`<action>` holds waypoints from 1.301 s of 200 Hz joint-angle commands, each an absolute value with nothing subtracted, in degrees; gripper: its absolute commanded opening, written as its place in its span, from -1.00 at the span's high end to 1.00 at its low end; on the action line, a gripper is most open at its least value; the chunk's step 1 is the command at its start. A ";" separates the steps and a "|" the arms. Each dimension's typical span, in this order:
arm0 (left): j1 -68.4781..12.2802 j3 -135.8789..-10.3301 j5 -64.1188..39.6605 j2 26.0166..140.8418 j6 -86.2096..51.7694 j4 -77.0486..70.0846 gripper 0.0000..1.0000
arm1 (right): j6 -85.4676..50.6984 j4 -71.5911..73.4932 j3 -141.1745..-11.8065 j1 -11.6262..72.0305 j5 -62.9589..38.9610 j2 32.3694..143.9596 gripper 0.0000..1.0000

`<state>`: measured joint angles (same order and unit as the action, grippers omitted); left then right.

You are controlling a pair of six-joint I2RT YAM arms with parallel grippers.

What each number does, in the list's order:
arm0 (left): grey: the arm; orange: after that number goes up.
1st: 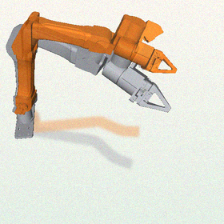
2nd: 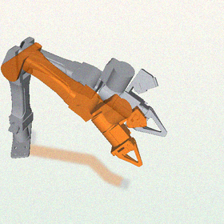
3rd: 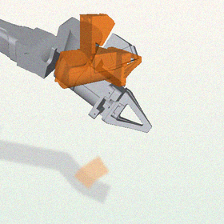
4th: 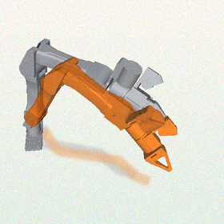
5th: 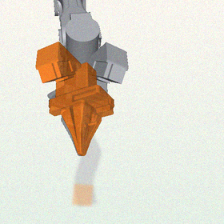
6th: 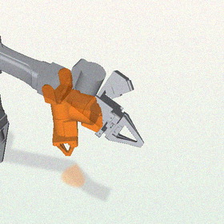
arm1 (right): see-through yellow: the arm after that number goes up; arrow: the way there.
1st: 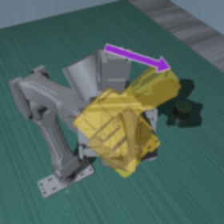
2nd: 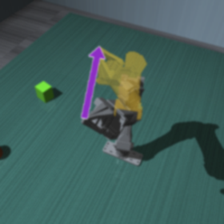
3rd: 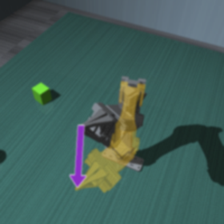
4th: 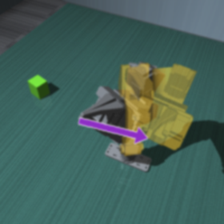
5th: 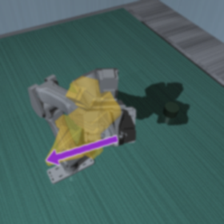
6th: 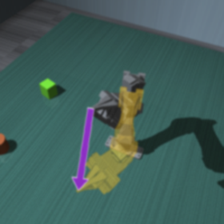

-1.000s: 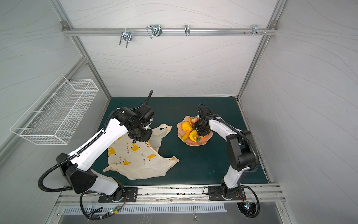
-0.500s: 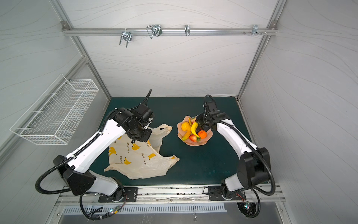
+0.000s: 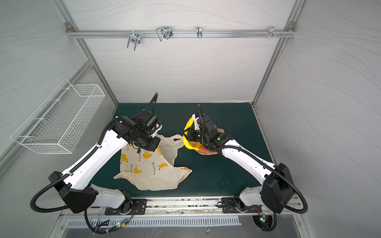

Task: Place the fruits into the plastic bag
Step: Place the fruit in the plastic bag.

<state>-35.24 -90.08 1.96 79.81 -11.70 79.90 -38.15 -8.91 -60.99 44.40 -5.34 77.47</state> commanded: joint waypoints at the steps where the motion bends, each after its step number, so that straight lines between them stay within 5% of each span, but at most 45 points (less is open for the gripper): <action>1: -34.98 -91.14 0.42 79.52 -11.46 78.91 1.00 | -33.78 -2.23 -61.48 48.83 2.34 77.83 0.63; 114: -30.93 -92.50 -9.72 80.15 -15.73 75.52 1.00 | -33.49 5.05 -48.33 59.39 7.05 72.60 0.66; 260: -28.92 -91.44 -17.54 79.23 -19.90 69.65 1.00 | -41.35 13.75 -43.22 63.20 -9.80 80.70 0.70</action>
<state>-29.15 -91.88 -14.35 80.71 -18.50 73.17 -38.72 9.87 -42.26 62.78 -5.96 78.08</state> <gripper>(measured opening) 0.054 0.313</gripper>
